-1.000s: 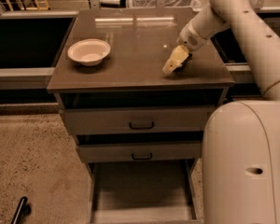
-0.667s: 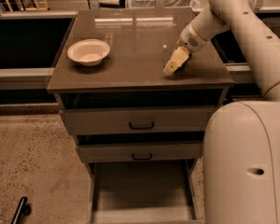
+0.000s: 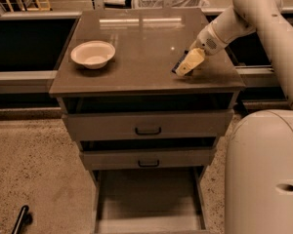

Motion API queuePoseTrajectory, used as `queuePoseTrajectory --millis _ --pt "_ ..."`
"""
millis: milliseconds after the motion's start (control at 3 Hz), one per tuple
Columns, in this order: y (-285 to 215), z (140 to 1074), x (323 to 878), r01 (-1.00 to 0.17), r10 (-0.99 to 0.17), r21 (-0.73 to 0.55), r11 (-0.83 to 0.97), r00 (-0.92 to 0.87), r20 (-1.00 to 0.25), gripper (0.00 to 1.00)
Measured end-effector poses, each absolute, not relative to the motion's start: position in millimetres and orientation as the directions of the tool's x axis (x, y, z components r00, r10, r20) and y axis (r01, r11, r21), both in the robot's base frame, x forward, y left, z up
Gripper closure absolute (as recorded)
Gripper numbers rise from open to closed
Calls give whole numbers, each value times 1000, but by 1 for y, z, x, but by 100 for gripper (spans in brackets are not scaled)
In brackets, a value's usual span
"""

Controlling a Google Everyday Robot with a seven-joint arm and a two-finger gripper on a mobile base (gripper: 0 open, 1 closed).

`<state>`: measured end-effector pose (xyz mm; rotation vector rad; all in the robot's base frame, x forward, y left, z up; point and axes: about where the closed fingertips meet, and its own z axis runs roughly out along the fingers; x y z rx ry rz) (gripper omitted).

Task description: Place rxbar blueberry into bottom drawer

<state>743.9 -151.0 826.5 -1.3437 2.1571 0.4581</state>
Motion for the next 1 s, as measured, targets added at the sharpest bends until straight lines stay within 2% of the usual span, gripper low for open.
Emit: queuePoseTrajectory --millis 333,667,1000 --pt "-151 827 744 -897 -709 -2 442 -347 -614 15" --pt "-154 813 755 -888 -689 -29 458 -334 -644 0" --pt "-153 812 755 -888 -688 -31 458 -333 -645 2"
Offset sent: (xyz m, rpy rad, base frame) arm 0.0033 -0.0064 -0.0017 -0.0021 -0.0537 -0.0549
